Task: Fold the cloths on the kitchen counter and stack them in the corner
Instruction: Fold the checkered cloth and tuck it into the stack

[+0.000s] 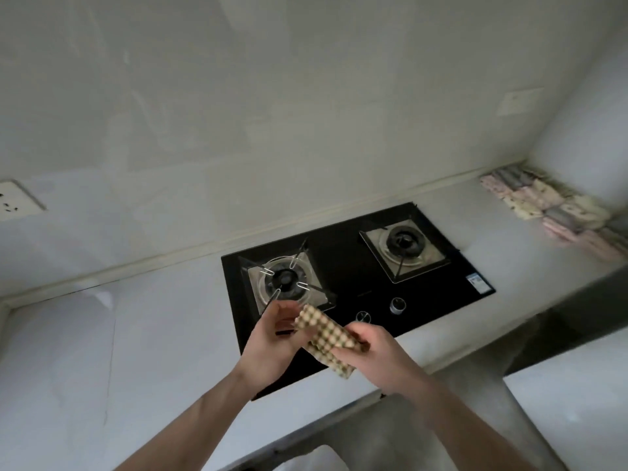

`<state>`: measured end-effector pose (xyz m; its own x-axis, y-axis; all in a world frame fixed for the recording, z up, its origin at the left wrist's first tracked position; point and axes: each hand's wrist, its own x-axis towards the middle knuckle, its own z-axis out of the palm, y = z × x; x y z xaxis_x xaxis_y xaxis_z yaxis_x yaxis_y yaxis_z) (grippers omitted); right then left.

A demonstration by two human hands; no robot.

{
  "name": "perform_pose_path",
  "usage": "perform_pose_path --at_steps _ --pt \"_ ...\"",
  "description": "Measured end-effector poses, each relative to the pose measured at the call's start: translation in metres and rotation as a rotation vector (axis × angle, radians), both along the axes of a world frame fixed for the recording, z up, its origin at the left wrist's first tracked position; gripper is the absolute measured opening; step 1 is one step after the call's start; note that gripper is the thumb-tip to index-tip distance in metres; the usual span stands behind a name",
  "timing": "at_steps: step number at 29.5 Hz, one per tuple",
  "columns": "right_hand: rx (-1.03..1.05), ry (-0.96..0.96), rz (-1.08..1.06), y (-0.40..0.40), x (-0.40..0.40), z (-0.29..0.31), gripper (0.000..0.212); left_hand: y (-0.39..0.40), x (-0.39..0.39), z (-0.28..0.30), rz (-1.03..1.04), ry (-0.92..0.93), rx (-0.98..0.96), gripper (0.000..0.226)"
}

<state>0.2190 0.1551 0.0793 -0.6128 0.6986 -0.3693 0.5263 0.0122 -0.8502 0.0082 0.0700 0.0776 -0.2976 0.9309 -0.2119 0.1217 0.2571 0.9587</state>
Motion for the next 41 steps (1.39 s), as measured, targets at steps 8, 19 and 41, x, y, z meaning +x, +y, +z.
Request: perform_pose_path --at_steps 8,19,41 --pt "0.106 -0.026 -0.165 0.051 0.14 0.018 0.018 0.07 0.148 0.008 -0.213 -0.191 -0.167 0.047" --pt "0.009 -0.059 -0.532 0.113 0.268 0.015 0.018 0.196 0.287 0.012 -0.163 -0.308 -0.121 0.019" --pt "-0.075 -0.107 -0.801 0.34 0.463 -0.037 0.032 0.446 0.398 -0.031 -0.218 -0.198 -0.223 0.019"
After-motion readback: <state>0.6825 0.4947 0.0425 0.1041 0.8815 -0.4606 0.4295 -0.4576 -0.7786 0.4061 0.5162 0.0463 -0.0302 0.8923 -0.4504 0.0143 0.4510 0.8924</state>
